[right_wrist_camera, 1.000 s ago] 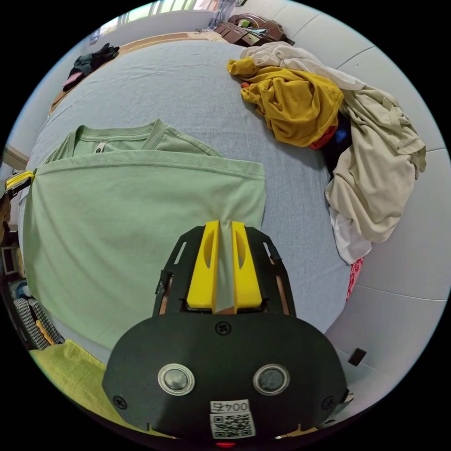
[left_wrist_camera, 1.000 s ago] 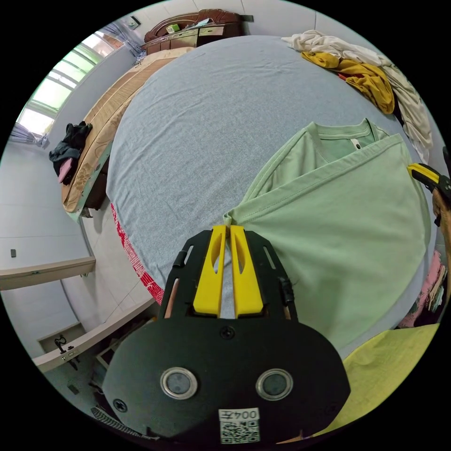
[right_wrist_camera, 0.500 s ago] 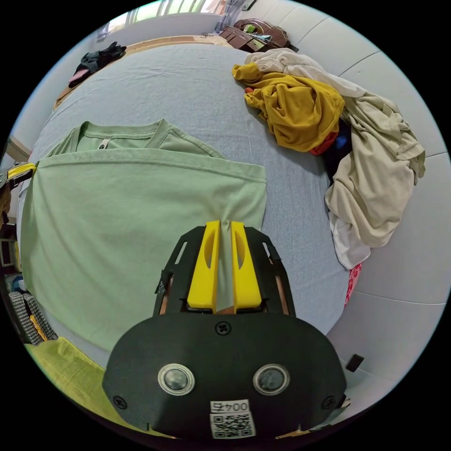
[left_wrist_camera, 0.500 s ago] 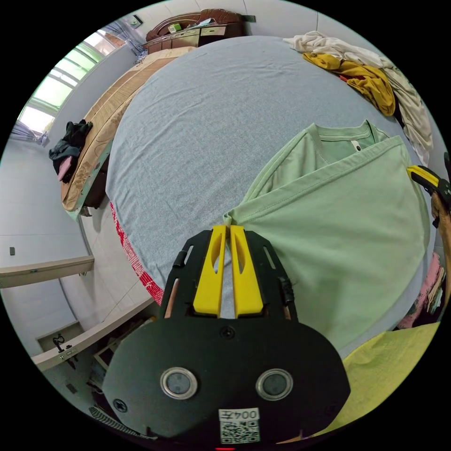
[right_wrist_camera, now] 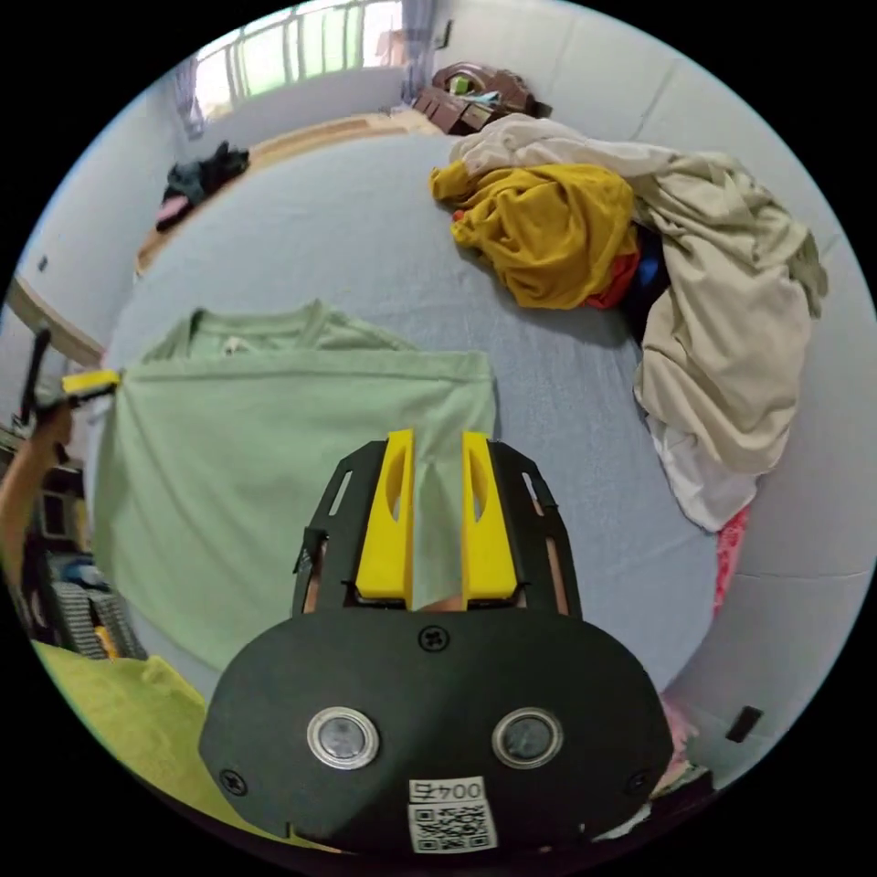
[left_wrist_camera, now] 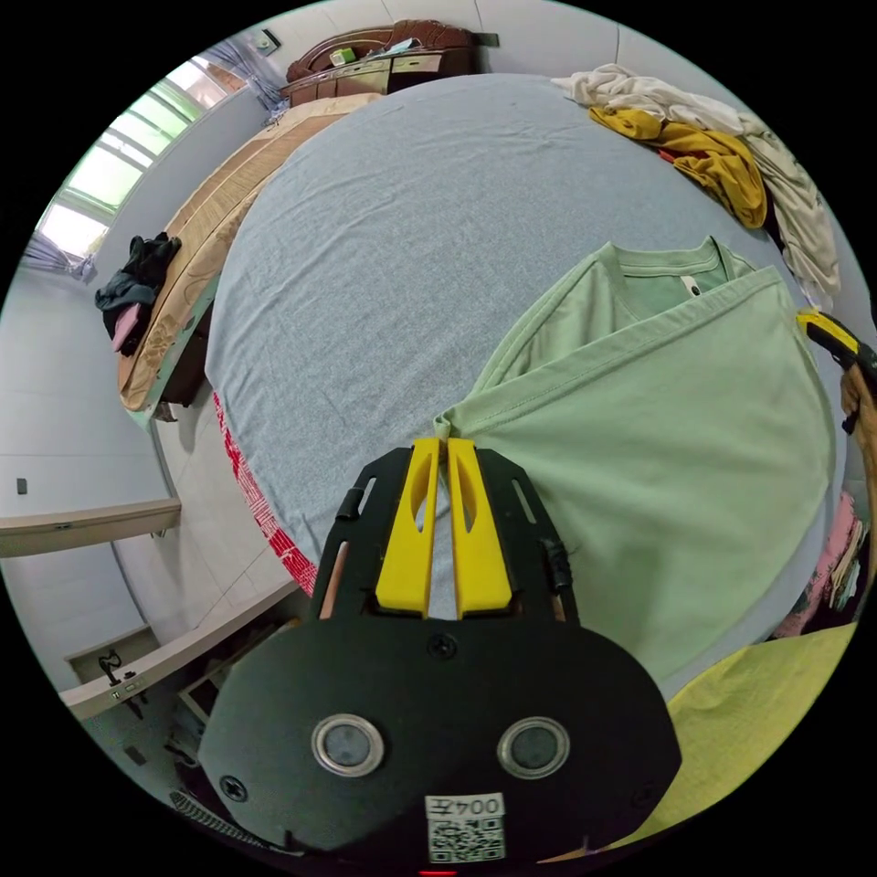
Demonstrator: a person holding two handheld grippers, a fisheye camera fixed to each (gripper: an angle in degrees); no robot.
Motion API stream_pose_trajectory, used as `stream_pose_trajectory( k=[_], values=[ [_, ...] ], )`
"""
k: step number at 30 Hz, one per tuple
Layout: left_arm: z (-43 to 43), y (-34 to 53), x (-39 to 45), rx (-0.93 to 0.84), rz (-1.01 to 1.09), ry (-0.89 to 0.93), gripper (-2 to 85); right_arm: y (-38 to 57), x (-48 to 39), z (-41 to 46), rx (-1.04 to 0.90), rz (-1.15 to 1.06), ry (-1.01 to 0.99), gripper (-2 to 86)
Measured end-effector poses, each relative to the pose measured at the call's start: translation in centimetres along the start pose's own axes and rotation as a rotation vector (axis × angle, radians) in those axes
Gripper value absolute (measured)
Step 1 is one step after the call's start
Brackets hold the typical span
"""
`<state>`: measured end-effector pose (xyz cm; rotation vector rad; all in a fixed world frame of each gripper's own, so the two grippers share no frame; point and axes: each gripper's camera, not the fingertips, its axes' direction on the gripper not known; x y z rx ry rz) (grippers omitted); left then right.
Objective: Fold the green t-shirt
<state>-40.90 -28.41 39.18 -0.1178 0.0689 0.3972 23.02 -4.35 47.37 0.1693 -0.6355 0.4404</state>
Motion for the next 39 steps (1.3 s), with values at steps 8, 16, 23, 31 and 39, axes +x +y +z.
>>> stream_pose_trajectory(
  k=[8, 16, 23, 31, 39],
  values=[
    [-0.2, 0.3, -0.3, 0.01, -0.013, 0.028, 1.9, -3.4, 6.2, 1.1, -0.038, 0.021, -0.216, 12.3],
    [-0.5, 0.6, 0.8, 0.004, 0.023, -0.024, 1.9, -5.4, 0.6, 3.2, -0.174, -0.135, 0.142, 7.9],
    [-0.8, 1.4, 1.0, 0.014, 0.01, -0.025, 1.9, -4.7, -4.0, 4.1, -0.111, -0.131, 0.319, 5.3],
    [-1.1, 2.3, 1.4, 0.011, 0.023, -0.04, 2.0, -3.8, -4.6, 3.8, -0.052, -0.126, 0.302, 5.1],
    [-1.5, 3.8, 1.6, 0.013, 0.016, -0.042, 2.0, -3.7, -5.4, 3.5, -0.048, -0.143, 0.324, 5.1]
  ],
)
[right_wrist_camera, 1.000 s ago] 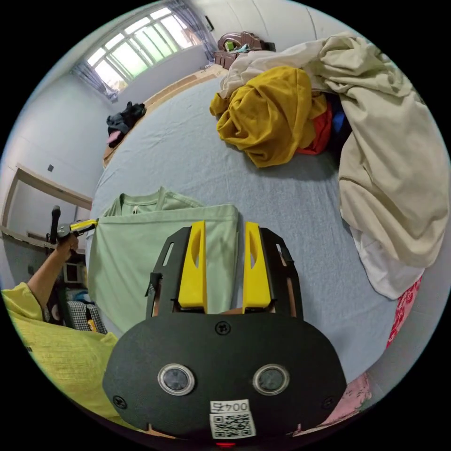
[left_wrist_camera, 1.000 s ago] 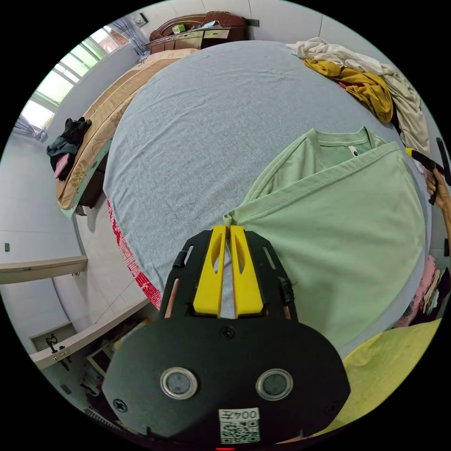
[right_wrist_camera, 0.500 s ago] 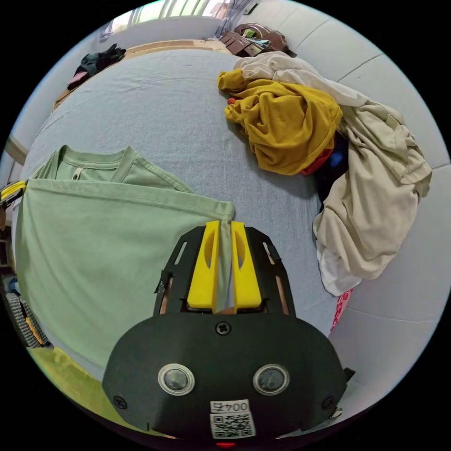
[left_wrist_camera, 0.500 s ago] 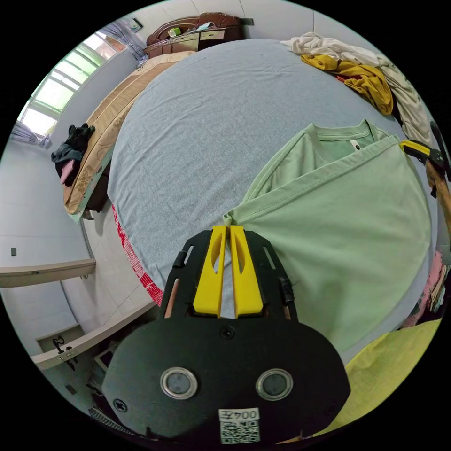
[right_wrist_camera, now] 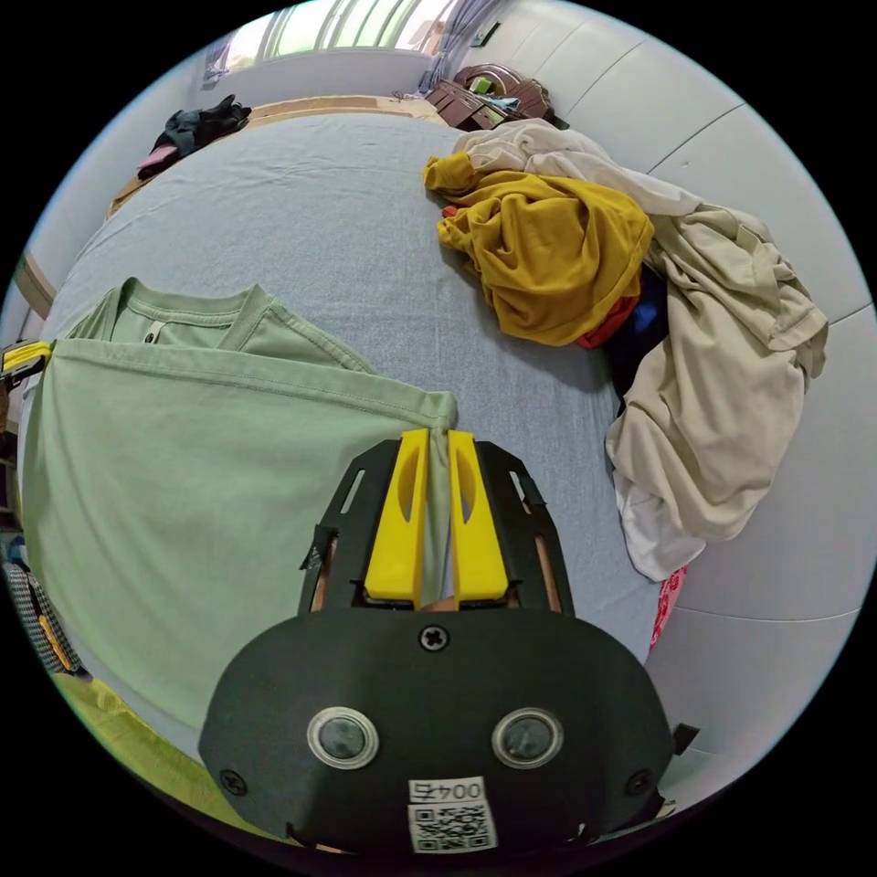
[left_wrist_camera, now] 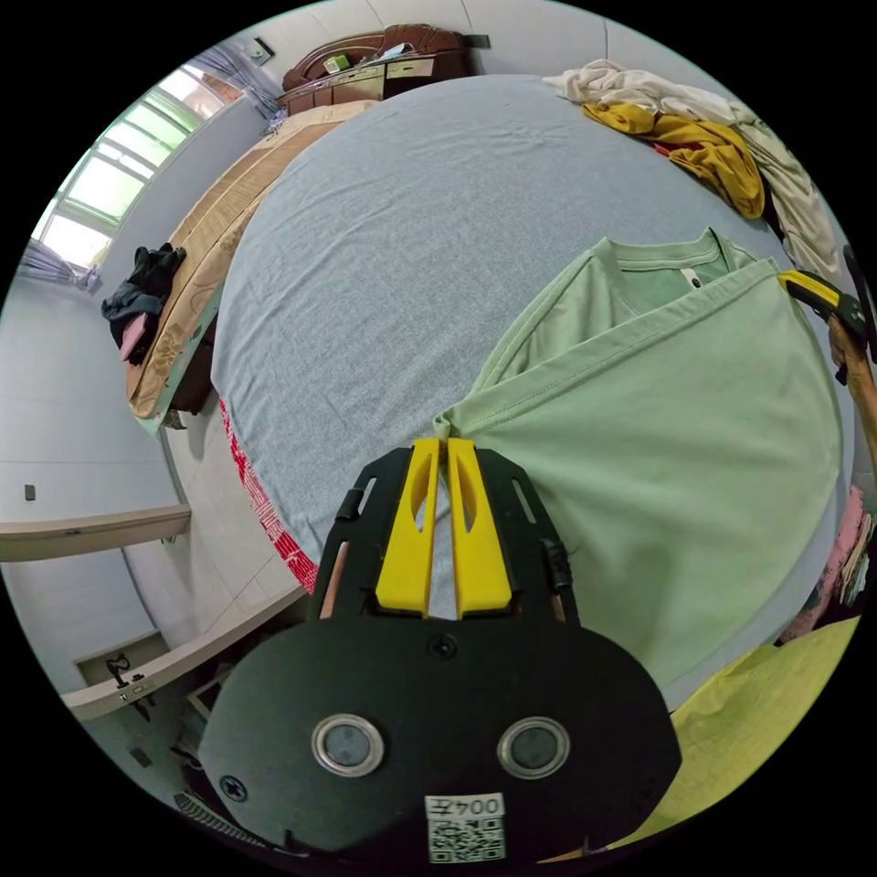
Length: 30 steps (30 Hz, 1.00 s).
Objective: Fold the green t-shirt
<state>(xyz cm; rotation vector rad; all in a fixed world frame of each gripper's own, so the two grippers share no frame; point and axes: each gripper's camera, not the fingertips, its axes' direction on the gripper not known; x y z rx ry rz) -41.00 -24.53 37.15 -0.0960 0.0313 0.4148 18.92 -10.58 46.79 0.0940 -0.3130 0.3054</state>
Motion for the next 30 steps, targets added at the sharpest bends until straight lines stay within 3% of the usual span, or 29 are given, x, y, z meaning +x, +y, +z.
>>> stream_pose_trajectory(
  k=[17, 25, 30],
  values=[
    [-0.7, 4.8, -1.3, 0.027, -0.074, 0.061, 2.0, 0.2, 2.4, -2.2, 0.003, 0.018, -0.055, 1.6],
    [-3.3, 9.4, -3.8, 0.144, -0.225, 0.201, 1.9, 0.5, 7.7, -5.9, 0.026, 0.054, -0.265, 0.4],
    [-6.1, 11.8, -4.3, 0.26, -0.238, 0.206, 1.8, 0.9, 9.7, -7.3, 0.048, 0.056, -0.28, -0.1]
  ],
)
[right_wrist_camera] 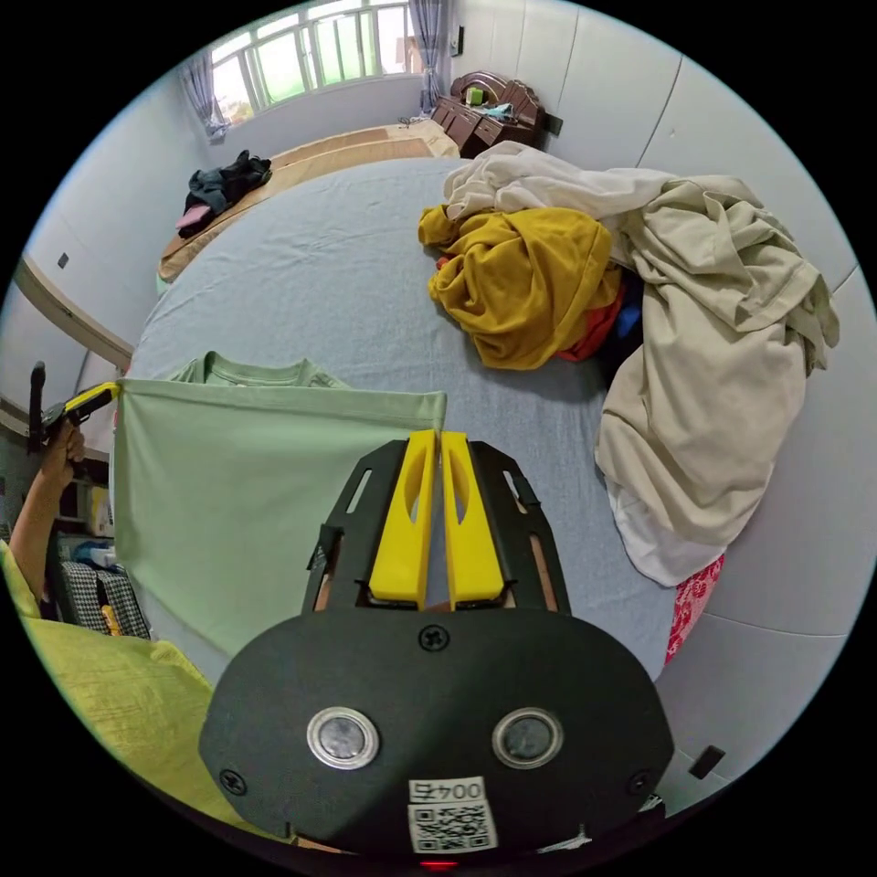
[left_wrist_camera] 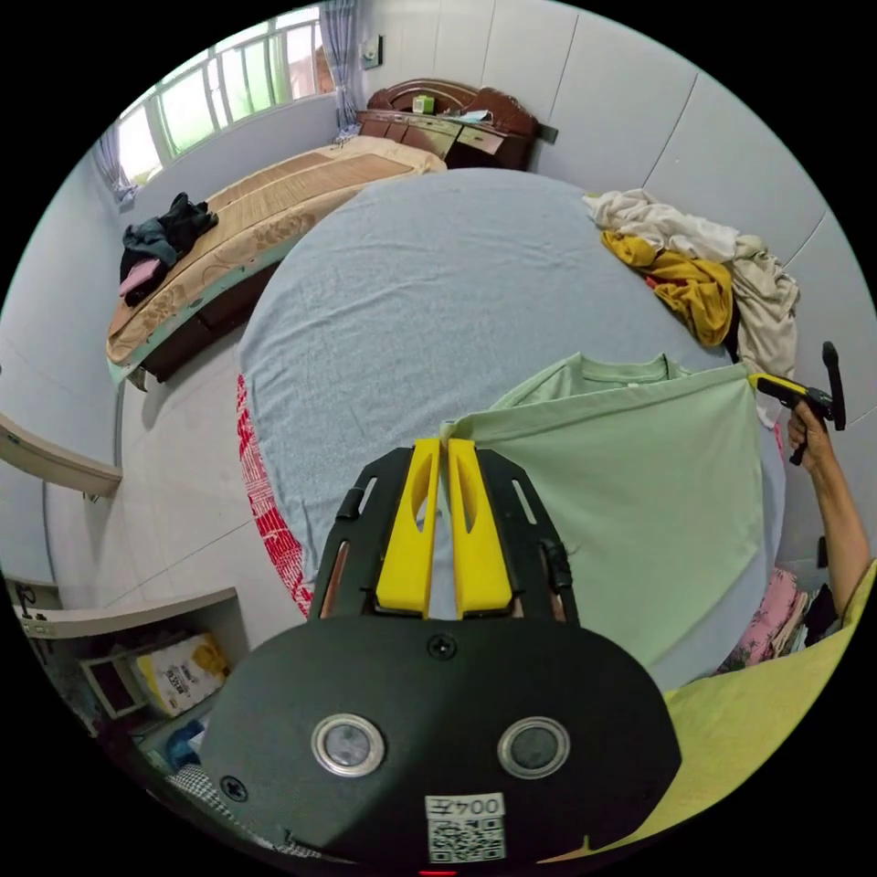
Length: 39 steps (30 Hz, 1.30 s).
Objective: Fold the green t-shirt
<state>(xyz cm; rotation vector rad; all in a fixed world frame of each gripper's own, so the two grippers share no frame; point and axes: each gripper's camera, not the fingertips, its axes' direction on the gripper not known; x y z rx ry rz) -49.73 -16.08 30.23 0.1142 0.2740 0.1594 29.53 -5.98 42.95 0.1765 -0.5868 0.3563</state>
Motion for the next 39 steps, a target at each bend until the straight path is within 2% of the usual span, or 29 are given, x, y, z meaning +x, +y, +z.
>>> stream_pose_trajectory(
  k=[7, 14, 19, 23, 25, 28, 32, 39],
  values=[
    [-0.9, -0.4, 0.7, 0.038, 0.081, -0.045, 1.7, -0.8, 2.2, 0.3, 0.007, 0.052, 0.004, -0.1],
    [4.3, -0.2, 0.6, -0.09, 0.11, -0.075, 1.7, -2.4, 3.5, 4.8, -0.1, 0.086, -0.011, 1.0],
    [4.9, 1.0, -1.4, -0.091, 0.015, -0.099, 1.4, -2.6, 5.7, 6.3, -0.166, 0.179, -0.02, 5.5],
    [3.9, 2.5, -4.1, -0.094, -0.051, -0.106, 1.6, -1.8, 7.7, 4.0, -0.147, 0.248, 0.033, 7.5],
    [3.0, 3.9, -4.8, -0.093, -0.043, -0.089, 1.6, -1.0, 7.5, 2.2, -0.142, 0.22, -0.018, 7.6],
    [0.8, 7.6, -5.0, -0.069, -0.01, -0.023, 1.4, 1.9, 4.6, -0.5, -0.176, 0.112, -0.131, 7.7],
    [-2.2, 15.8, -3.3, -0.057, -0.006, 0.075, 0.6, 9.7, -1.5, -1.2, -0.321, -0.027, -0.262, 8.4],
    [-4.0, 29.9, 5.3, -0.097, -0.079, 0.171, 0.2, 19.5, -6.7, 0.1, -0.458, -0.119, -0.225, 8.2]
  ],
)
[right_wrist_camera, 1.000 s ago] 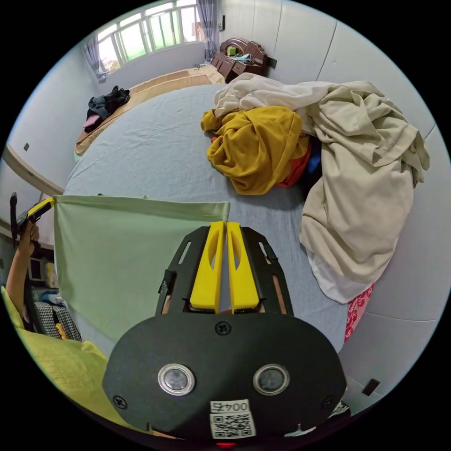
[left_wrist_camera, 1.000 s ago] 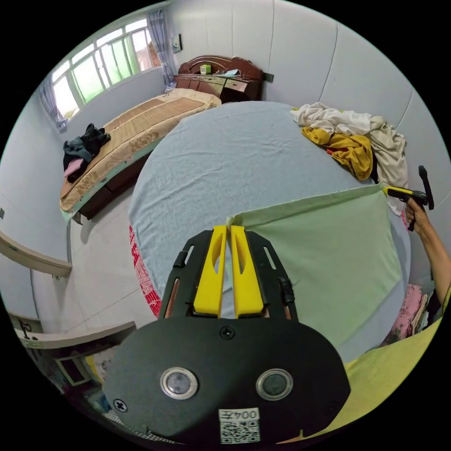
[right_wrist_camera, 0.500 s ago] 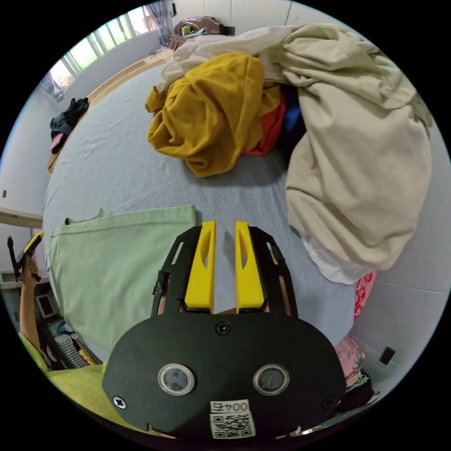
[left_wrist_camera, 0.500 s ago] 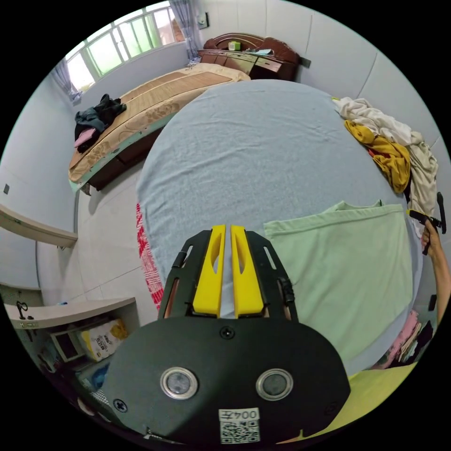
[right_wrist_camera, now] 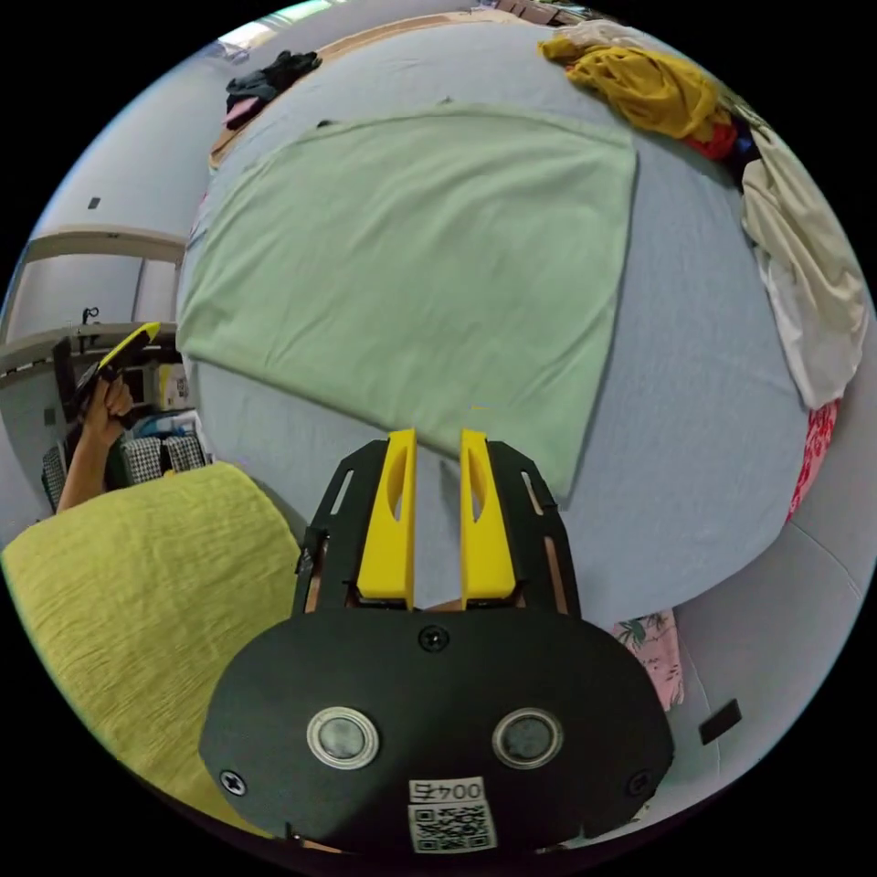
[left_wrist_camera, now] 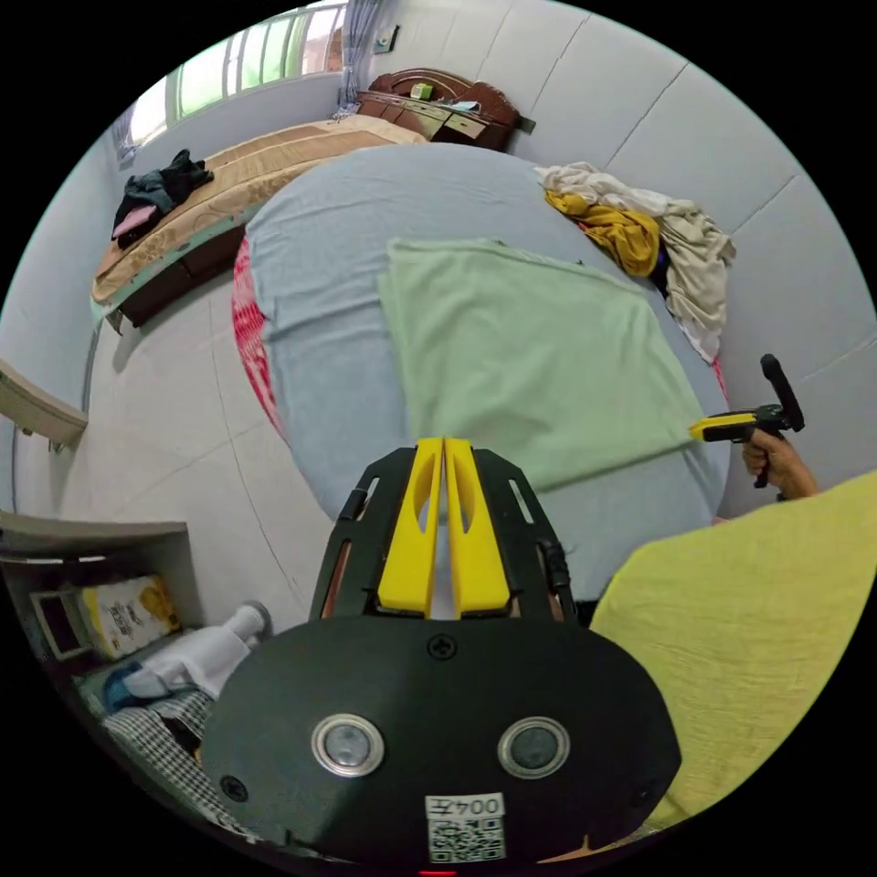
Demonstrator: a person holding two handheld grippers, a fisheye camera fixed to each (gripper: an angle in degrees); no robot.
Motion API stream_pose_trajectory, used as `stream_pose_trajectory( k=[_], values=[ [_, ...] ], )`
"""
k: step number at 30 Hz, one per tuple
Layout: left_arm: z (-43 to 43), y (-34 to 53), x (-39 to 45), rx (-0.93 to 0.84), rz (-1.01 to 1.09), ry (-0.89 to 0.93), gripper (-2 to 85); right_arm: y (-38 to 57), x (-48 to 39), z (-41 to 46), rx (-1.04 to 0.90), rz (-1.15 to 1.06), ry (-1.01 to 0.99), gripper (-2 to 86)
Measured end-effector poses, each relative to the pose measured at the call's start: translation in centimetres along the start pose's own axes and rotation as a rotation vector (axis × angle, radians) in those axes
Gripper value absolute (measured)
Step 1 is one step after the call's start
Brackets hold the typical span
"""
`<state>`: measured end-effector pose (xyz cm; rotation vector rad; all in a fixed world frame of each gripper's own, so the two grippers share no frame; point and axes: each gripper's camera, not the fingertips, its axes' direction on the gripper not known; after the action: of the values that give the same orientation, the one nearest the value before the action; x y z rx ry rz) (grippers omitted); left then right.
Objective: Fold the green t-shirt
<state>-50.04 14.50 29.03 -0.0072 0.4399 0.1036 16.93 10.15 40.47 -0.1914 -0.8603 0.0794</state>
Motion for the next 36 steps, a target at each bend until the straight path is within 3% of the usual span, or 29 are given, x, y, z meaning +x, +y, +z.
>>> stream_pose_trajectory(
  k=[6, 19, 25, 29, 36],
  values=[
    [4.9, 5.0, 7.3, -0.086, -0.01, 0.007, 0.2, 2.8, -2.9, 2.6, -0.055, -0.095, 0.136, 6.7],
    [8.2, 5.2, 10.2, -0.235, 0.037, -0.038, 0.3, 4.9, -7.2, 3.4, -0.053, -0.247, 0.314, 4.3],
    [8.3, 5.9, 10.6, -0.251, 0.101, -0.042, 0.8, 5.2, -7.5, 3.1, -0.067, -0.213, 0.278, 4.2],
    [7.9, 7.0, 9.1, -0.243, 0.11, 0.075, 2.4, 6.7, -7.7, 2.9, 0.005, -0.145, 0.259, 5.0],
    [2.0, 8.6, 0.9, -0.065, 0.146, 0.032, 8.8, 7.4, -7.2, 2.1, 0.018, -0.027, 0.115, 9.3]
  ],
)
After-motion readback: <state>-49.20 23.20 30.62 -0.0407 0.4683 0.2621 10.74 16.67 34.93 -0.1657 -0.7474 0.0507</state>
